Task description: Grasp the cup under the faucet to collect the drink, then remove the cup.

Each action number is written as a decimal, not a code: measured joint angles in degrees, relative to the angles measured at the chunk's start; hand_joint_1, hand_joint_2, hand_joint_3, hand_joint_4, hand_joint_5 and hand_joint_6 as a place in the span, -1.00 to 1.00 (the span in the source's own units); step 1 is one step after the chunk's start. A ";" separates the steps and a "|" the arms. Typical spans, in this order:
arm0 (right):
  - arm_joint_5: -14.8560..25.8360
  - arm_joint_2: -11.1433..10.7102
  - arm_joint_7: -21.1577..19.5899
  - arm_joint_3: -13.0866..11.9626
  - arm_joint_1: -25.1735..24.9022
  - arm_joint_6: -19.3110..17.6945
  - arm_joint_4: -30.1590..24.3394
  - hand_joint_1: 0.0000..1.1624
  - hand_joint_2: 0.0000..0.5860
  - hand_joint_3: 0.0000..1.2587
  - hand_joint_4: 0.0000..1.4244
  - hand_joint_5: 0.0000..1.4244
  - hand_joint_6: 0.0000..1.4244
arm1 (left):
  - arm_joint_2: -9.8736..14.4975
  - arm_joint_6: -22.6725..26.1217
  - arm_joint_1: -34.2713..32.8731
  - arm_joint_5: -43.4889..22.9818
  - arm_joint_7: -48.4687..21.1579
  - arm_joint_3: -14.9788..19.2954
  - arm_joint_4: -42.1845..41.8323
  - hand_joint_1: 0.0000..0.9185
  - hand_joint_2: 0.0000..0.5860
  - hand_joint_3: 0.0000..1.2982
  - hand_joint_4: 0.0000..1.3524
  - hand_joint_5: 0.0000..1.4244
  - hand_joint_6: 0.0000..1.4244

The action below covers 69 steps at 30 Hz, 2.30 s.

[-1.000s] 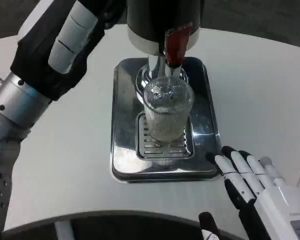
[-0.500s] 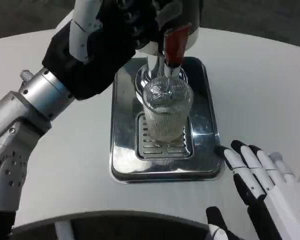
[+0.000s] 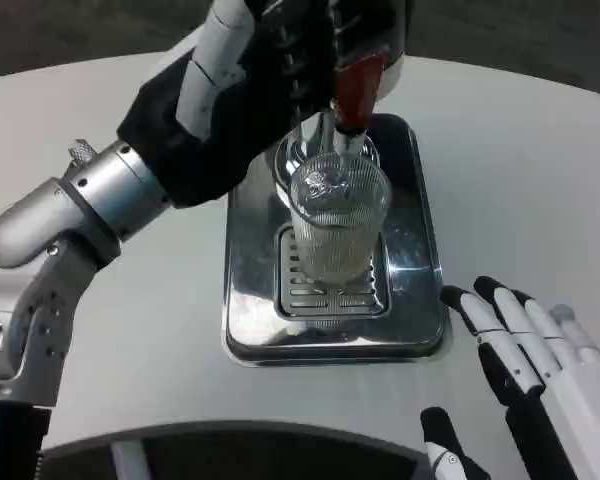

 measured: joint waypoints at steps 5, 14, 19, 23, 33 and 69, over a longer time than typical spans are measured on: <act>0.01 0.71 0.00 0.20 0.50 0.00 -0.01 -0.31 0.70 -0.87 -0.97 -0.95 -0.91 | 0.57 -1.39 -0.07 3.41 -1.36 -0.70 0.12 -1.00 -0.75 -1.00 -1.00 -1.00 -1.00; 0.15 0.82 -0.22 0.28 1.34 -0.02 -0.13 -0.31 0.70 -0.87 -0.97 -0.93 -0.88 | 1.99 -3.93 -0.07 8.36 -2.64 -1.88 -1.13 -1.00 -0.75 -1.00 -1.00 -1.00 -1.00; 0.17 0.80 -0.37 0.45 2.06 -0.08 -0.57 -0.31 0.70 -0.87 -0.97 -0.93 -0.87 | 3.04 -5.03 -0.07 10.45 -2.70 -2.32 -2.54 -1.00 -0.75 -1.00 -1.00 -1.00 -1.00; 0.18 0.80 -0.45 0.54 2.26 -0.09 -0.58 -0.31 0.70 -0.87 -0.97 -0.93 -0.86 | 3.97 -7.06 -0.07 12.85 -2.70 -2.85 -3.99 -1.00 -0.75 -1.00 -1.00 -1.00 -1.00; 1.26 0.74 -0.58 0.50 2.35 -0.10 -0.61 -0.31 0.70 -0.87 -0.97 -0.93 -0.83 | 8.44 -14.58 -0.07 22.35 -2.64 -5.31 -8.06 -1.00 -0.75 -1.00 -1.00 -0.99 -1.00; 11.70 3.12 4.19 -0.13 -8.71 10.62 4.96 -0.21 0.20 -0.99 -1.00 -1.00 -0.97 | 16.84 -28.55 1.51 35.70 -2.15 -7.47 -15.47 -1.00 -0.76 -1.00 -1.00 -1.00 -1.00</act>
